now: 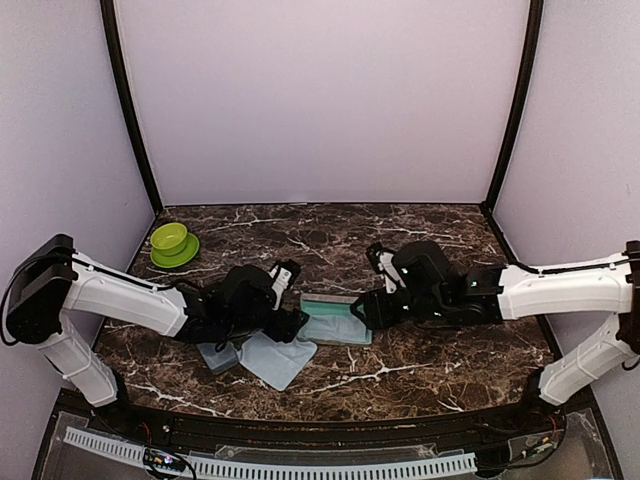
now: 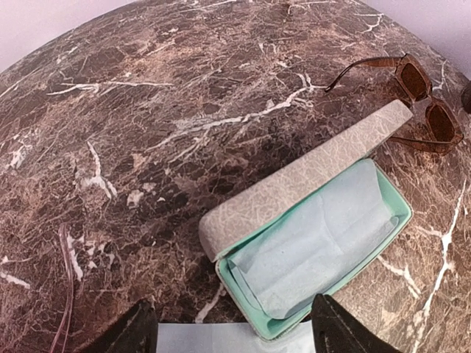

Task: Organize the sunglasses
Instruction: Pick up the sunglasses from the center of the board.

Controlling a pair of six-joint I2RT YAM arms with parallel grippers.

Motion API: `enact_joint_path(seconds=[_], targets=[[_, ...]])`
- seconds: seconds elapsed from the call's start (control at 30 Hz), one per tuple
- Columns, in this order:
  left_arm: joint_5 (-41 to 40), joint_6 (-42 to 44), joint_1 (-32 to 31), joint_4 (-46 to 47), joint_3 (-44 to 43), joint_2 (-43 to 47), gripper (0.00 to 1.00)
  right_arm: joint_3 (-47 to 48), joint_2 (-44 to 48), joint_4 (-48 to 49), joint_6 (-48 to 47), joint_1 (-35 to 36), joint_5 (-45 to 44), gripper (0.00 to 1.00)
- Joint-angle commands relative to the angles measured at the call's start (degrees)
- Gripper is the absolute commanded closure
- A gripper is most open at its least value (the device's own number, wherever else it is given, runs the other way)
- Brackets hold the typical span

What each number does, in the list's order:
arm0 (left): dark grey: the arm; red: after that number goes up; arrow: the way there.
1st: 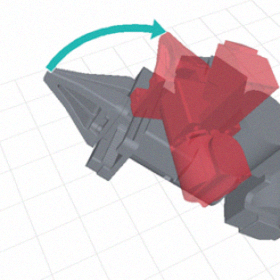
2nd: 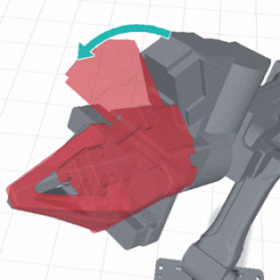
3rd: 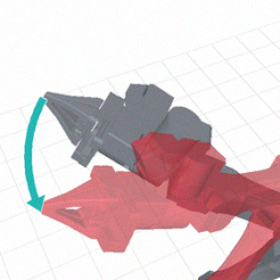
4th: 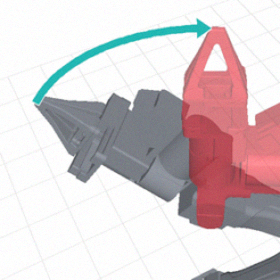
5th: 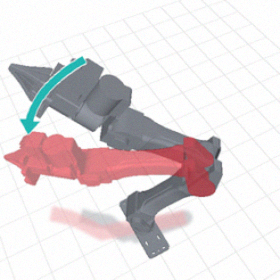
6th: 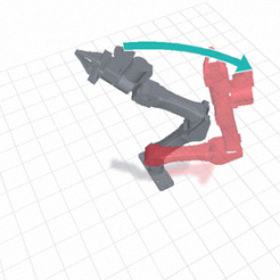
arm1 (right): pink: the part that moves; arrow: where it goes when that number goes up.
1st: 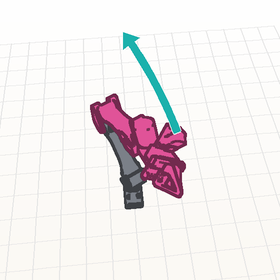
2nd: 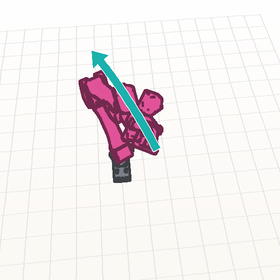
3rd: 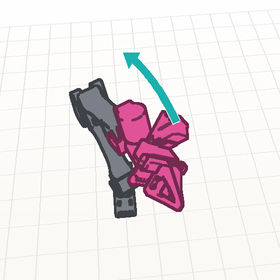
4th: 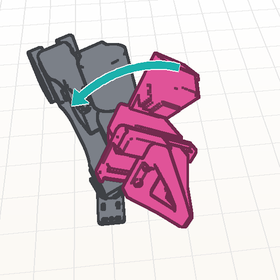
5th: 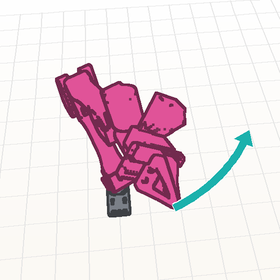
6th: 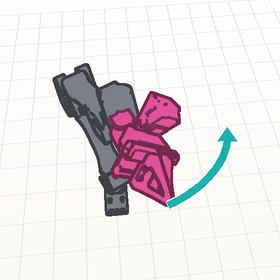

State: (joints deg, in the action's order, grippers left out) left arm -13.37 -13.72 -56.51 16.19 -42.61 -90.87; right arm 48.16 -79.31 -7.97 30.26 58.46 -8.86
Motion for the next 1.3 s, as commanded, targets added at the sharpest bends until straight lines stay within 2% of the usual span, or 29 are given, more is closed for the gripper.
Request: enact_joint_path(seconds=[0.0, 0.13, 0.27, 0.43, 0.5, 0.57, 0.7, 1.0, 1.27], targets=[[-1.8, -0.2, -0.3, -0.8, 0.3, 3.2, 0.24, -2.1, 5.9, -7.3, -0.7, -3.6, -6.8, 0.41], [-1.1, 0.3, -0.3, -0.5, 0.2, 3.7, 0.18, -0.7, 8.1, -12.7, -3.6, -10.5, -7.1, 0.4], [-0.2, 0.2, -0.3, -0.5, 0.7, 4.5, 0.16, 2.6, 5.7, -18.0, -8.6, -17.2, -5.9, 0.38], [0.1, 0.2, -0.3, -0.9, 0.8, 5.2, 0.16, 6.1, -0.1, -20.4, -14.0, -23.9, -3.0, 0.31], [0.0, 0.3, -0.3, -1.1, 0.8, 5.2, 0.16, 8.1, -3.2, -21.3, -16.2, -25.6, -0.5, 0.25], [0.1, 0.2, -0.3, -1.1, 0.8, 5.2, 0.16, 10.8, -6.5, -22.7, -17.7, -26.0, -0.8, 0.17], [0.2, 0.3, -0.3, -1.3, 0.9, 5.1, 0.16, 14.1, -11.2, -23.5, -21.2, -26.1, -0.5, 0.14], [0.4, 0.1, -0.3, -0.7, 1.4, 4.9, 0.16, 20.5, -21.4, -28.4, -26.0, -26.8, -2.4, 0.16], [0.6, 0.1, -0.3, -0.4, 1.1, 4.0, 0.16, 22.7, -25.4, -30.5, -28.1, -28.5, -3.0, 0.22]])
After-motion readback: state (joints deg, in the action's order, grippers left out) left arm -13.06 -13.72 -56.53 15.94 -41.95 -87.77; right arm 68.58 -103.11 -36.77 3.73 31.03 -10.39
